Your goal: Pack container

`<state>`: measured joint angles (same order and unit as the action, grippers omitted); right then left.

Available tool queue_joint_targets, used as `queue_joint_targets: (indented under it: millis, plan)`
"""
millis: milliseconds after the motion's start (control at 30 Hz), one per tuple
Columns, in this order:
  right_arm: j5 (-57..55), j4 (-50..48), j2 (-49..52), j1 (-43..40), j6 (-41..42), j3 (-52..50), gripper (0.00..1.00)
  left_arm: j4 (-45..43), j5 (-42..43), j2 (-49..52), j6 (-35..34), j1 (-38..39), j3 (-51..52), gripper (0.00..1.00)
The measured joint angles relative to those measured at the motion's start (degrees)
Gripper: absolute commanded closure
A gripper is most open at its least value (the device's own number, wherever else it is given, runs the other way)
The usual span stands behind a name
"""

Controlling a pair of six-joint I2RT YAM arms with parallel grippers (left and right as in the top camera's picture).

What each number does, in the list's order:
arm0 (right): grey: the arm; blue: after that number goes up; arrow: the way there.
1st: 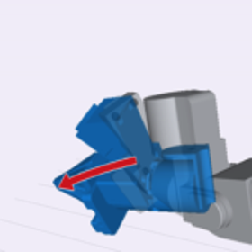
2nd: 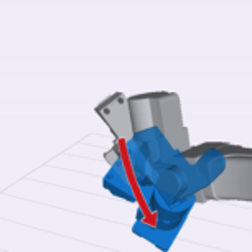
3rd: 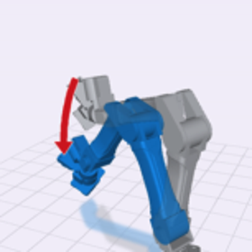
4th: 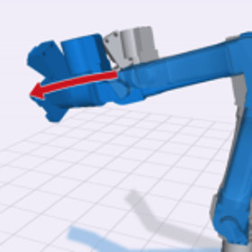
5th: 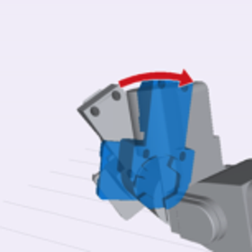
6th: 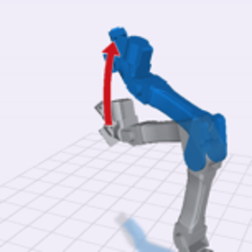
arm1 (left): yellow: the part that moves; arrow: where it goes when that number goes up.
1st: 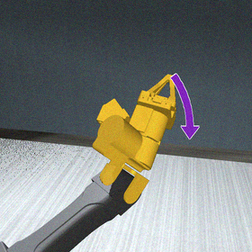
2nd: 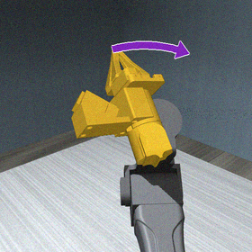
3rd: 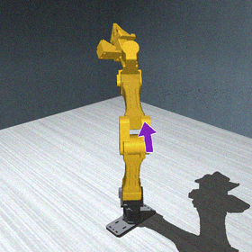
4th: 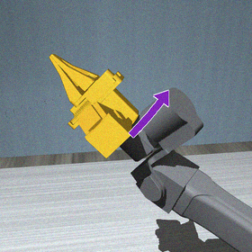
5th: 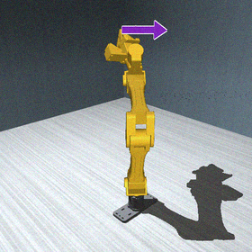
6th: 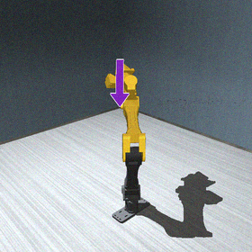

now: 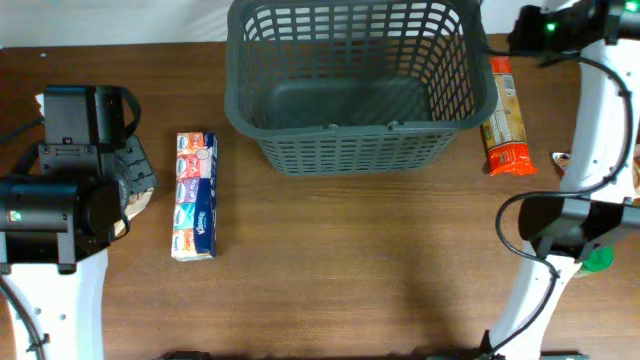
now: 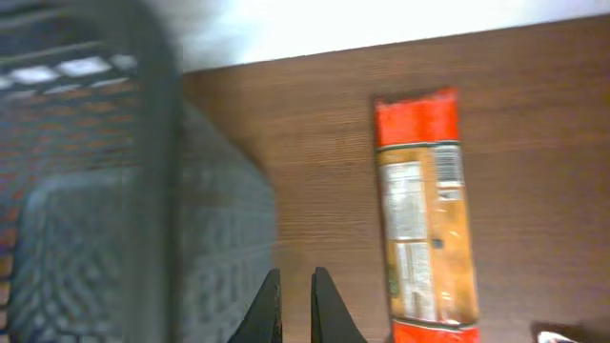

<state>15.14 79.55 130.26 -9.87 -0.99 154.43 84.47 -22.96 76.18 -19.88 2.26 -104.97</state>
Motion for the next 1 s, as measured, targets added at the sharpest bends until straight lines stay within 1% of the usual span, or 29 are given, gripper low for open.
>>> queue_joint_targets:
  millis: [167,633,1000]
  plan:
    - [-0.9,0.6,0.0,2.1,-1.9,-0.7,0.96,1.0,0.0,0.0,0.0,0.0,0.0,0.98]
    - [-2.2,1.0,0.0,2.1,-2.9,-4.7,0.96,1.7,0.0,0.0,0.0,0.0,0.0,0.98]
    - [-0.6,1.0,0.0,2.1,-3.1,-4.9,0.96,1.7,0.0,0.0,0.0,0.0,0.0,0.98]
